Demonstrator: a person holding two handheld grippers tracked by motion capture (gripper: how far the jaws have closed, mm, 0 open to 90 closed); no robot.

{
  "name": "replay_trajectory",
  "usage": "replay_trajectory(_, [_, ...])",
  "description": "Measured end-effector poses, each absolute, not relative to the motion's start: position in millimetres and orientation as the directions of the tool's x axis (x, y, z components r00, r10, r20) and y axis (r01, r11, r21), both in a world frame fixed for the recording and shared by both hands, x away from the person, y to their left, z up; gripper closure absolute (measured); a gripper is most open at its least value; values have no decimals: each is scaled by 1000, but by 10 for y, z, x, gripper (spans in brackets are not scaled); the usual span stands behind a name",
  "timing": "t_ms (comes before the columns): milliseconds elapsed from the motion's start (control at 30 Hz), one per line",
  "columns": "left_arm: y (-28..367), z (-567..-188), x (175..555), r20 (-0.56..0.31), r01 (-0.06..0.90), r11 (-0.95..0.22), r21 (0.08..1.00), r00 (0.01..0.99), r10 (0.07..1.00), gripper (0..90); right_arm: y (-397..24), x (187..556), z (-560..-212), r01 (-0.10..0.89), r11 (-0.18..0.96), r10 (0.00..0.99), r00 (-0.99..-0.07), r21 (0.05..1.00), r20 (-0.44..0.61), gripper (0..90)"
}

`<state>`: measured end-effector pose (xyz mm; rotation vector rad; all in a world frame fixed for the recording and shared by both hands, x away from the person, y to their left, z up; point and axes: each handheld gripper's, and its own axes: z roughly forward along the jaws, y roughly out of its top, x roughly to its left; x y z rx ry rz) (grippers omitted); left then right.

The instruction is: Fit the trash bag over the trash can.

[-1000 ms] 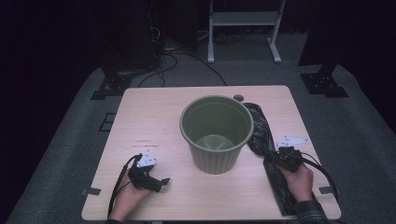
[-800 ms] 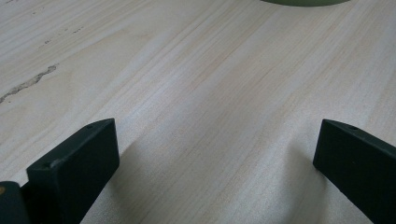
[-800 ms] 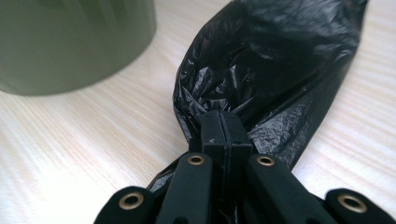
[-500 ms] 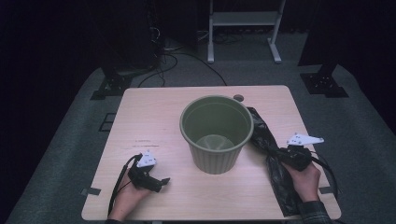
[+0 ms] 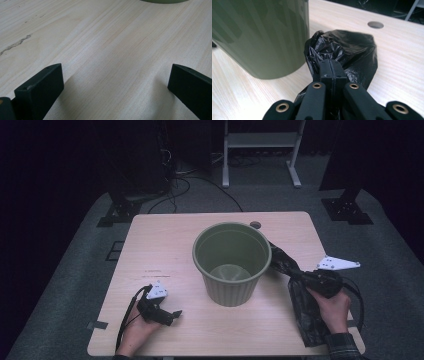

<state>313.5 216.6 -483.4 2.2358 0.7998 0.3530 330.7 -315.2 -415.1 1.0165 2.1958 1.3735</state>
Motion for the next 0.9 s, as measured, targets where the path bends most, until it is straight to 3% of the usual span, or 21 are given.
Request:
replay_trajectory(500, [2166,-4834,3136,13,440,-545,714,769,639,0,-3256,3360,-3765,315,182,683,-722,931,111,900])
replay_trajectory(900, [2167,-4834,3136,13,440,-545,713,769,639,0,-3269,3362,-3337,229,147,662,-746,962,76,900])
